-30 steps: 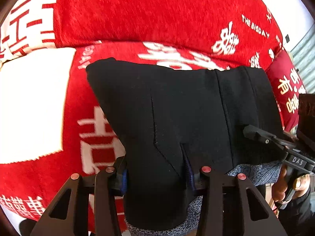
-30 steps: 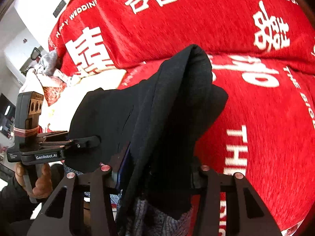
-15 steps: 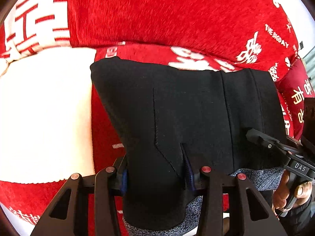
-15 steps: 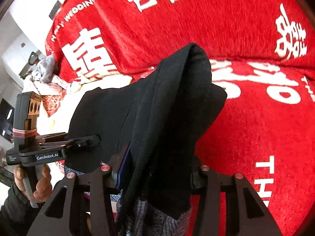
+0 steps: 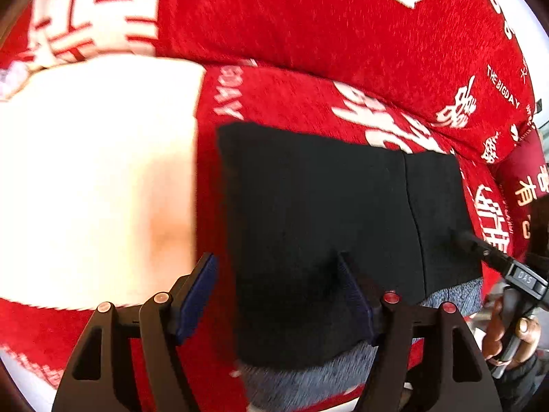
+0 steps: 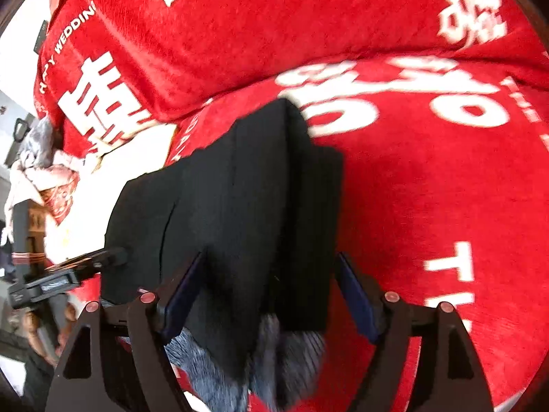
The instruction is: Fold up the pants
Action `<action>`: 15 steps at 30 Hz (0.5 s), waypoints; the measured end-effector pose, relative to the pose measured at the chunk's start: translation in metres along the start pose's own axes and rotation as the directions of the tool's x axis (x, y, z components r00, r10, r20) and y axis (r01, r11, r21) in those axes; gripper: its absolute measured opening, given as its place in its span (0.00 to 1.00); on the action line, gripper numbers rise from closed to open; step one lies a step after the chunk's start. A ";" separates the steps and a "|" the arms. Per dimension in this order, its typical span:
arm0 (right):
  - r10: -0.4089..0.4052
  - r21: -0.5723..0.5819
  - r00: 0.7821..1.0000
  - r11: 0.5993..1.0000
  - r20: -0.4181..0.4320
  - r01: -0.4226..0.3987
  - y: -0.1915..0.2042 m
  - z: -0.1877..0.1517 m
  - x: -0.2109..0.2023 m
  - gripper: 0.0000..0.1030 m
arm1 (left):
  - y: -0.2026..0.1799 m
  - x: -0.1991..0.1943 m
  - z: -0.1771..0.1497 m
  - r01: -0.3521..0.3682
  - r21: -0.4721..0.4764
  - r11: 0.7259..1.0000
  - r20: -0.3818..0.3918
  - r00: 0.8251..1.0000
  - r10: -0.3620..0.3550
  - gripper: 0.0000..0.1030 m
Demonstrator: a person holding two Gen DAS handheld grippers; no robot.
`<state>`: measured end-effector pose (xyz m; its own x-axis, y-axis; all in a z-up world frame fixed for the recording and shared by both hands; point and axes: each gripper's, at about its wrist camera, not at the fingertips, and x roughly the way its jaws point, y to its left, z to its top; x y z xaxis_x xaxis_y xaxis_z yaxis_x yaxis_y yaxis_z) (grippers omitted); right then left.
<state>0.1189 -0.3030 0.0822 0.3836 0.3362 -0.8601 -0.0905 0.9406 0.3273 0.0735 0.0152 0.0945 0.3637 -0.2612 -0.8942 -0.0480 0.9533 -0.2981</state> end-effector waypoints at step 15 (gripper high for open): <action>0.006 -0.402 1.000 0.916 0.006 -0.003 0.059 -0.075 -0.010 0.78 | -0.058 0.010 -0.056 0.080 0.156 0.985 -0.013 0.997 -0.079 0.70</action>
<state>0.0405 -0.2470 0.0806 0.3883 0.3413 -0.8560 -0.4537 0.8793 0.1448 0.0283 -0.0514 0.0843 0.3545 -0.3373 -0.8721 0.1265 0.9414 -0.3126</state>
